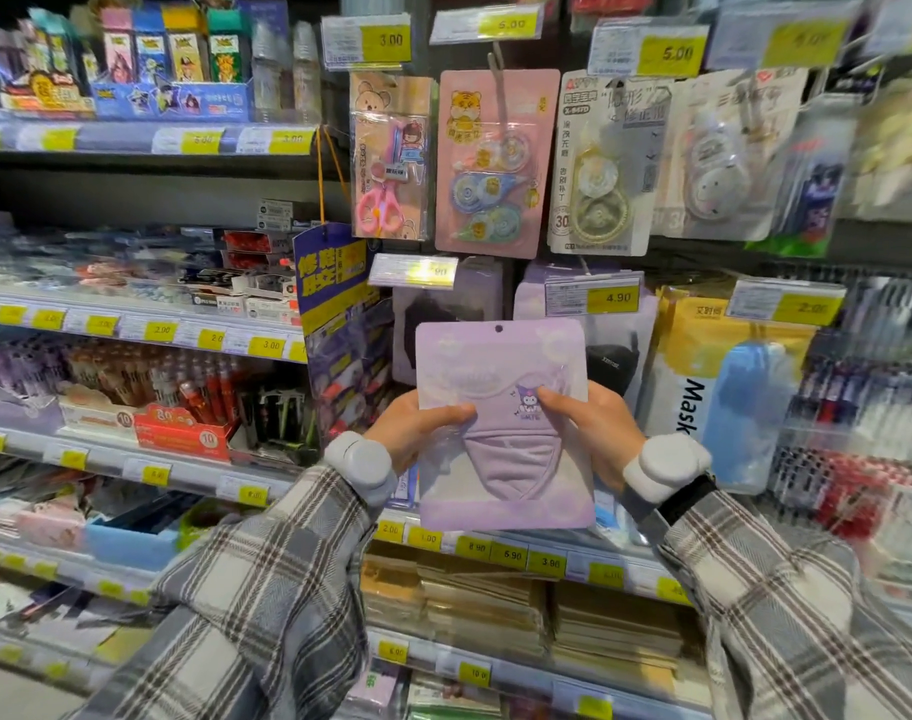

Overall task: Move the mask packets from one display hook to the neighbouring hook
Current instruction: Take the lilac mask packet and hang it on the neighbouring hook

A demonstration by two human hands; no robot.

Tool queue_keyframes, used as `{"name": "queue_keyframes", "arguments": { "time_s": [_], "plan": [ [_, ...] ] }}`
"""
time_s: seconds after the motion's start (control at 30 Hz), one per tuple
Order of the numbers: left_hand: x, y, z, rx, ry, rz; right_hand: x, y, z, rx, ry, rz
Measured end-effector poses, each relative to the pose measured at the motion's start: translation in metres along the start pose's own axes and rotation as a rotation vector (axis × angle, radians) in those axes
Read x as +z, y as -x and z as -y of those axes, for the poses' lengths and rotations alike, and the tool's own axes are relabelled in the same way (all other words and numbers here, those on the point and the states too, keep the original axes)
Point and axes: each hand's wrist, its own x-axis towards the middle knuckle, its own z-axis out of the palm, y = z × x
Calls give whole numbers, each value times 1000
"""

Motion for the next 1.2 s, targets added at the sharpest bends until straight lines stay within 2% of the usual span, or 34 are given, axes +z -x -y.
{"name": "queue_keyframes", "arguments": {
  "time_s": [0.13, 0.33, 0.4, 0.73, 0.93, 1.2],
  "plan": [
    [20, -3, -5, -25, -120, -6, -25, 3, 0, -16, -38, -25],
    [44, -37, -33, 79, -100, -342, -65, 6, -4, 3, -77, -119],
    [54, -53, -43, 103, -129, -391, -80, 5, -9, 10, -57, -160],
    [100, -82, -65, 11, -295, -221, -111, -3, -15, 14, -21, -185],
    [103, -84, -63, 75, -425, -248, -111, -8, -14, 19, -7, -172],
    [95, -72, -79, 147, -482, -222, -94, -15, -10, -24, 36, -143]
  ]
}}
